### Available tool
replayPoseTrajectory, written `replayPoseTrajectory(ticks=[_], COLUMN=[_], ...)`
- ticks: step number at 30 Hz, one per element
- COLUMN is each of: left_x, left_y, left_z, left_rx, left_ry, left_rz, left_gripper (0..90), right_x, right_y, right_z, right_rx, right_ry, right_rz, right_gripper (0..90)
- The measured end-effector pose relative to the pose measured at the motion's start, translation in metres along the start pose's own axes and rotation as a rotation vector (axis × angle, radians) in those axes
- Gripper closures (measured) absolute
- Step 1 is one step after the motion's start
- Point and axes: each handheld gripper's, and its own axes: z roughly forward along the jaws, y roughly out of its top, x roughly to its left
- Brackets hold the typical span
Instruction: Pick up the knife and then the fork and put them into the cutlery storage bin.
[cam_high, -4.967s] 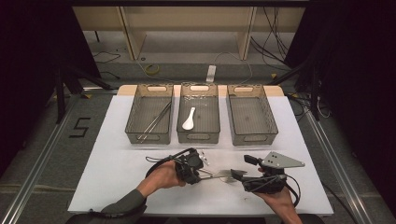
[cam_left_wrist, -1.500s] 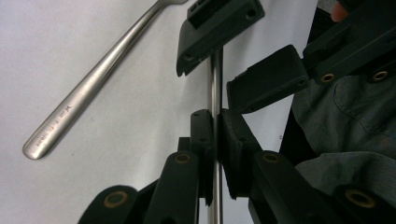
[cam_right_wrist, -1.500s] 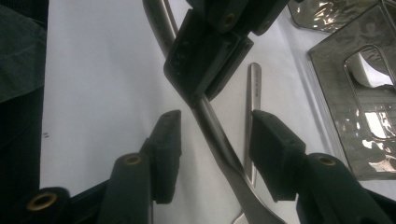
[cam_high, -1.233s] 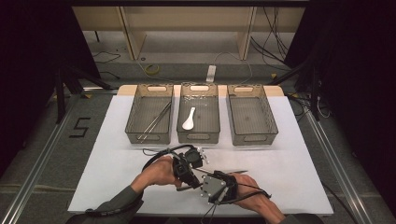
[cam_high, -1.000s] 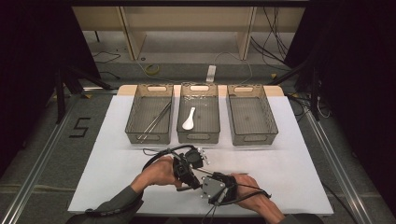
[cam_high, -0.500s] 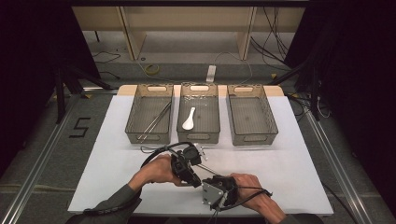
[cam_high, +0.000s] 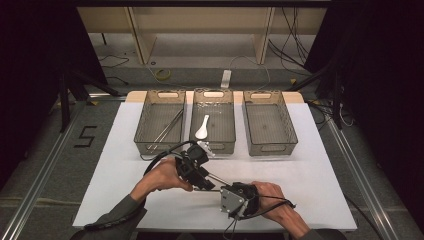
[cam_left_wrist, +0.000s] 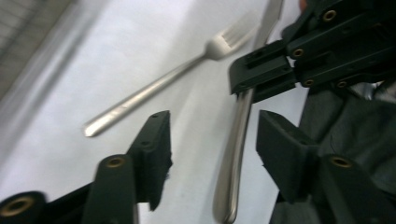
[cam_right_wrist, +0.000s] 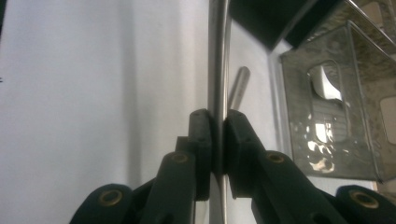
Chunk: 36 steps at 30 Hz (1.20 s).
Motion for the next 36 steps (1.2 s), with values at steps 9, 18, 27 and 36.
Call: replayPoseTrajectory(ticks=[9, 18, 27, 36], left_x=[0.014, 0.024, 0.031, 0.033], left_y=[-0.016, -0.066, -0.102, -0.124], left_z=[-0.029, -0.037, -0.043, -0.048], left_rx=[-0.201, -0.384, -0.465, -0.53], left_ry=[0.105, 0.188, 0.256, 0.293], left_rz=[-0.059, -0.112, -0.163, -0.224], left_gripper=[29.1, 24.1, 20.6, 17.5], right_x=[-0.014, -0.06, -0.118, -0.163], right_y=[-0.015, -0.039, -0.057, -0.073], right_z=[-0.006, -0.018, -0.027, -0.024], right_rx=[-0.001, -0.011, -0.025, -0.018], right_ry=[-0.013, -0.076, -0.096, -0.123], right_rz=[0.142, 0.321, 0.529, 0.664], right_gripper=[82.7, 82.8, 82.8, 82.8])
